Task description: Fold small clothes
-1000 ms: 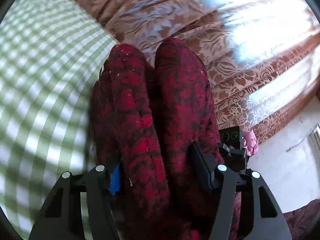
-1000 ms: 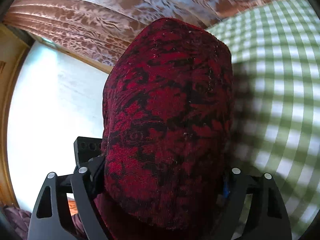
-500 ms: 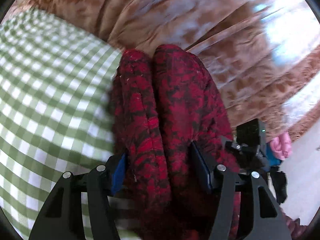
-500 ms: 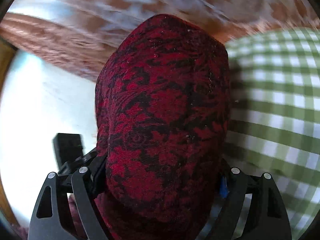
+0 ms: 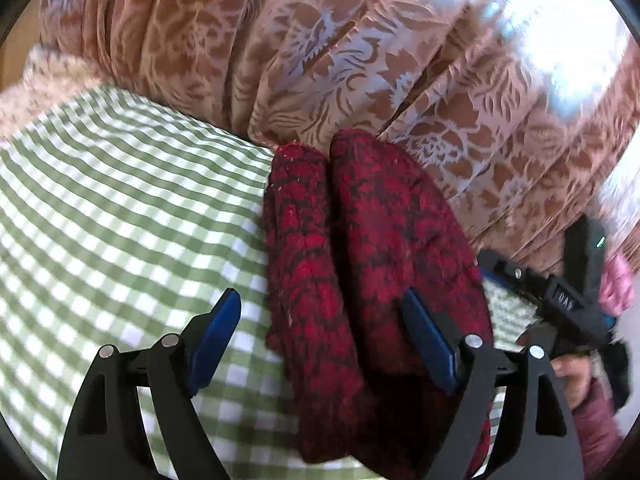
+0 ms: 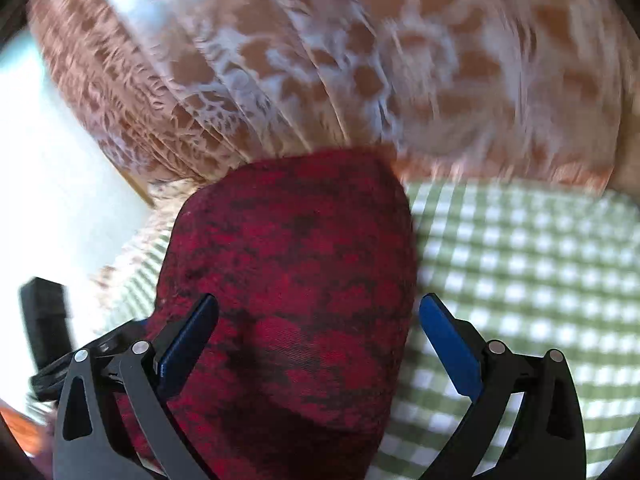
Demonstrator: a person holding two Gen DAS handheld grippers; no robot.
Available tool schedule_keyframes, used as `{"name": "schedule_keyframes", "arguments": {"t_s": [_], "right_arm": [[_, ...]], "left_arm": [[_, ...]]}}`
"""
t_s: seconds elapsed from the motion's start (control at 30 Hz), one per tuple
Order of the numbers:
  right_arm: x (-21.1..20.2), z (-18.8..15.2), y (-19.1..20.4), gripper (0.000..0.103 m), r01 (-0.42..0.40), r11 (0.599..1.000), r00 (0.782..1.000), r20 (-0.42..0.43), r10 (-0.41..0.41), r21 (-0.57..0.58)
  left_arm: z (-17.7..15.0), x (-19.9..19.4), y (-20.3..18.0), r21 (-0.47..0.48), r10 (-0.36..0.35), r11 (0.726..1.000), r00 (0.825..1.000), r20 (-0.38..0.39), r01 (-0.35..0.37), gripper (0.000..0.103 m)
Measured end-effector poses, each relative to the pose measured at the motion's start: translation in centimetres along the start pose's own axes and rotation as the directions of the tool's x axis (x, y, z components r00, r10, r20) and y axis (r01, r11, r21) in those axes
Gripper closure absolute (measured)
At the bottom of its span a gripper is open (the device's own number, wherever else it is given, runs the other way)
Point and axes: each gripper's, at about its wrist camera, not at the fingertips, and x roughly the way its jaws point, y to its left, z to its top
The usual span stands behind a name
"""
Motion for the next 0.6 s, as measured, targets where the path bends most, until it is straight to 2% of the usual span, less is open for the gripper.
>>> {"name": "schedule_keyframes", "arguments": {"t_s": [0.07, 0.1, 0.2, 0.27, 0.37, 0.6], "right_arm": [[0.9, -0.7, 2.1, 0.005, 0.113, 0.987, 0.993, -0.002, -0.114, -0.11], [1.7, -1.1, 3.2, 0.006, 0.14, 0.979, 0.99, -0.008, -0.143, -0.149], [4.3, -2.6, 5.1, 0.007, 0.221, 0.95, 0.973, -0.007, -0.229, -0.221], [4.8, -3.4, 5.5, 0.006, 0.269, 0.933, 0.962, 0.016, -0.273, -0.241], [4.3, -3.0, 5.7, 0.006, 0.295, 0.929, 0.954, 0.017, -0.299, -0.221], [0.8, -2.7, 5.5, 0.006, 0.288, 0.944, 0.958, 0.055, -0.283, -0.162]], "left_arm": [[-0.8, -0.3, -0.5, 0.041, 0.095, 0.995, 0.995, 0.012, -0.095, 0.02], [-1.1, 0.0, -0.6, 0.059, 0.154, 0.986, 0.988, 0.004, -0.154, 0.02], [-1.9, 1.1, 0.0, 0.069, 0.274, 0.96, 0.962, -0.017, -0.272, 0.018], [-2.1, 1.0, 0.5, 0.033, 0.288, 0.957, 0.957, -0.019, -0.288, 0.017], [-1.7, -0.1, 0.2, -0.011, 0.298, 0.954, 0.955, -0.003, -0.298, 0.018], [-2.5, -3.5, -2.1, -0.005, 0.345, 0.938, 0.936, 0.074, -0.346, 0.012]]}}
